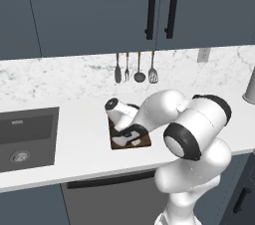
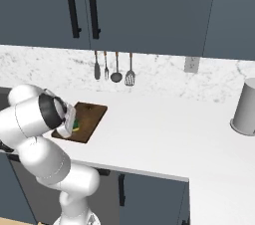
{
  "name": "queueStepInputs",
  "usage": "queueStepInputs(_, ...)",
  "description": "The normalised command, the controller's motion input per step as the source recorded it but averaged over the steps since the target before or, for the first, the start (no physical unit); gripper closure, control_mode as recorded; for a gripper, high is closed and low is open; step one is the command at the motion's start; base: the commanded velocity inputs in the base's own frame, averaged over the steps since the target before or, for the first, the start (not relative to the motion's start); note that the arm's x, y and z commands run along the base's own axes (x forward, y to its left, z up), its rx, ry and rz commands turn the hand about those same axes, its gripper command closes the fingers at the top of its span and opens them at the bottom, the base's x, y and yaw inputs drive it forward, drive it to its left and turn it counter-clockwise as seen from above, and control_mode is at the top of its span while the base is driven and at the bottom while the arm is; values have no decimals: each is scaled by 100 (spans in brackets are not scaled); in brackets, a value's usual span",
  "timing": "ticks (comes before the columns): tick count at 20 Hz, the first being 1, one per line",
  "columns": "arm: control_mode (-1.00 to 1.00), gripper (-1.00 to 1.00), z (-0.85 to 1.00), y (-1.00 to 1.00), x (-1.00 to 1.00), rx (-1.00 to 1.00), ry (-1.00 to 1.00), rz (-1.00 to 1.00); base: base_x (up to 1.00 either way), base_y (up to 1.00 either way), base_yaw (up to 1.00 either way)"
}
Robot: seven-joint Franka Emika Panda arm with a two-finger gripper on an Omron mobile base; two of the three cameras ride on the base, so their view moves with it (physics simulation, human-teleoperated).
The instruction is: Pick up the sponge from the counter and clean the cutting board by briefly scrubbing or pressing down on the cutting board. Once finished, release the sponge.
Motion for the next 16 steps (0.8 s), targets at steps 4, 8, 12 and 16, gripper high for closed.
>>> queueStepInputs(4, -100, 100, -11, -83, 4, 0, 0, -14, 0, 0, 0)
queueStepInputs(8, -100, 100, 0, -79, 8, 0, 0, -14, 0, 0, 0)
queueStepInputs(12, -100, 100, -3, -76, 0, 0, 0, -14, 0, 0, 0)
queueStepInputs(16, -100, 100, 1, -59, 0, 0, 0, -11, 0, 0, 0)
